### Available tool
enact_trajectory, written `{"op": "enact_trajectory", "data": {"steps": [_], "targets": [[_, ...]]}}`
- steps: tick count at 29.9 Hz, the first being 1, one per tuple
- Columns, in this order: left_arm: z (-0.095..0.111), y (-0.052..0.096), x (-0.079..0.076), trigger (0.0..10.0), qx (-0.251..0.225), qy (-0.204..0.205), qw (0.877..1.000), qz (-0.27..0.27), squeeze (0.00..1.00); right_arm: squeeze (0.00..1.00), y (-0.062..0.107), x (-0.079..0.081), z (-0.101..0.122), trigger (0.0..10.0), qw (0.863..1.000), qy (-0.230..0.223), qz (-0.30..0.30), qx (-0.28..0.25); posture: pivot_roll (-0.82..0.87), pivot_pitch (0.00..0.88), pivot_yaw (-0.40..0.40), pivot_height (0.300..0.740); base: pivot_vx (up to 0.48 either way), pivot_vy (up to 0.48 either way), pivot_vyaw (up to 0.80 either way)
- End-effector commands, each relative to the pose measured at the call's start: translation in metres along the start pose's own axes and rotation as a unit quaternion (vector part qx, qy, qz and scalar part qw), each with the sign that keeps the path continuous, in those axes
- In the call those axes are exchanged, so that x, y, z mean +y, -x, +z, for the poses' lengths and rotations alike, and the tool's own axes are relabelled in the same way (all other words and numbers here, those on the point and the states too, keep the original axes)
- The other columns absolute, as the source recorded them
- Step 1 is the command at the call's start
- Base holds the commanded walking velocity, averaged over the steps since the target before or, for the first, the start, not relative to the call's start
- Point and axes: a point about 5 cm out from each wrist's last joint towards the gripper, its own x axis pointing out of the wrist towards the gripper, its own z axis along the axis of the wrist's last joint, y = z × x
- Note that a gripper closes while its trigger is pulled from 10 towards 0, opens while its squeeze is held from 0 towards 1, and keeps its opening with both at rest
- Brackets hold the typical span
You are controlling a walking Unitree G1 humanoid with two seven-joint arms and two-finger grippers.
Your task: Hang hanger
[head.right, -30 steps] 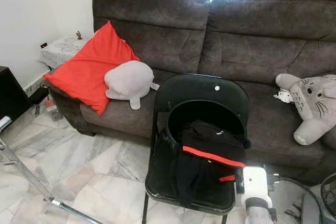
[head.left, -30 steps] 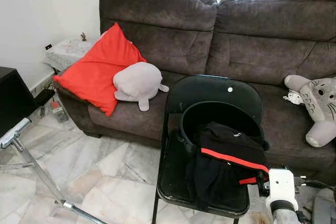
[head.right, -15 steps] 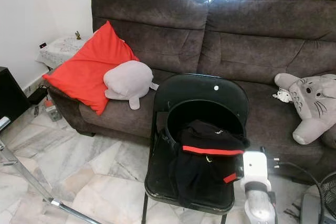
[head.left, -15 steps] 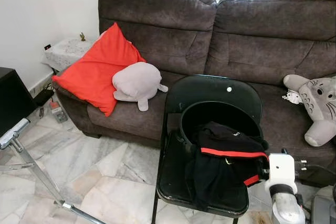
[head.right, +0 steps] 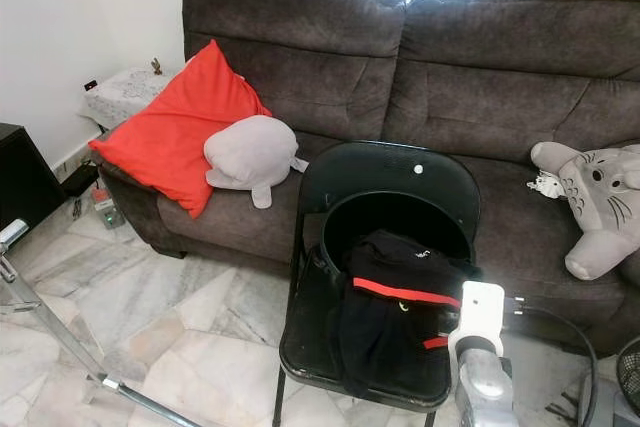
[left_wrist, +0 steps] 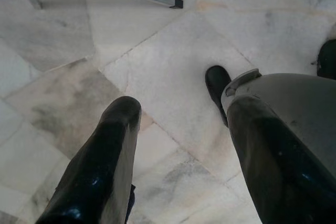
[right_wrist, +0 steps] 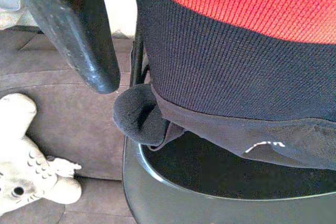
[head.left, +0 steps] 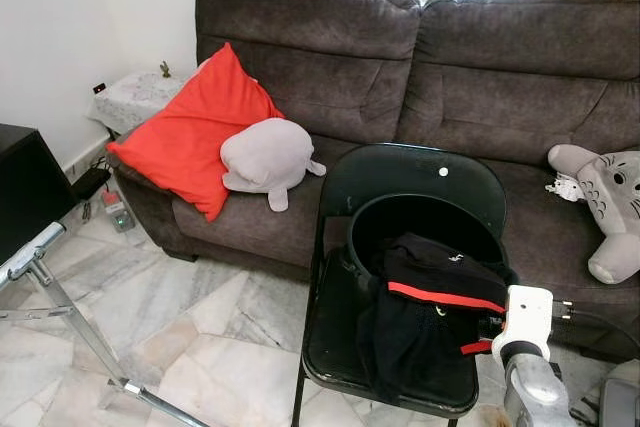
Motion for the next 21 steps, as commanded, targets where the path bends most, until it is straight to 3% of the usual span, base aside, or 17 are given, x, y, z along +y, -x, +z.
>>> {"op": "enact_trajectory", "data": {"steps": [1,14,15,16,17,18,21], "targets": [[-0.004,0.001,0.002,10.0,0.007,-0.01,1.0,0.001,0.0,0.0,-0.002,0.003,0.0,10.0,1.0,-0.01,0.003,0.006,-0.03,0.0,0.031,0.74,0.0,0.0,0.0],[-0.004,0.001,0.001,10.0,0.007,-0.01,1.0,0.001,0.0,0.0,0.01,-0.003,-0.011,10.0,0.999,0.046,-0.007,-0.01,-0.04,0.0,0.032,0.74,0.0,0.0,0.0],[-0.004,0.001,0.001,10.0,0.007,-0.01,1.0,0.001,0.0,0.0,0.011,-0.004,-0.013,6.9,0.999,0.05,-0.009,-0.006,-0.04,0.0,0.031,0.74,0.0,0.0,0.0],[-0.004,0.001,0.001,10.0,0.007,-0.01,1.0,0.001,0.0,0.0,0.012,-0.004,-0.014,1.5,0.998,0.055,-0.008,-0.007,-0.04,0.0,0.031,0.74,0.0,0.0,0.0],[-0.004,0.001,0.001,10.0,0.007,-0.01,1.0,0.001,0.0,0.0,0.012,-0.004,-0.014,1.5,0.998,0.058,-0.007,-0.008,-0.04,0.0,0.031,0.74,0.0,0.0,0.0],[-0.004,0.001,0.001,10.0,0.007,-0.011,1.0,0.001,0.0,0.0,0.013,-0.004,-0.015,0.0,0.998,0.061,-0.008,-0.007,-0.04,0.0,0.03,0.74,0.0,0.0,0.0],[-0.004,0.001,0.001,10.0,0.006,-0.01,1.0,0.002,0.0,0.0,0.014,-0.006,-0.016,0.0,0.998,0.064,-0.016,-0.007,-0.04,0.0,0.027,0.74,0.0,0.0,0.0]]}}
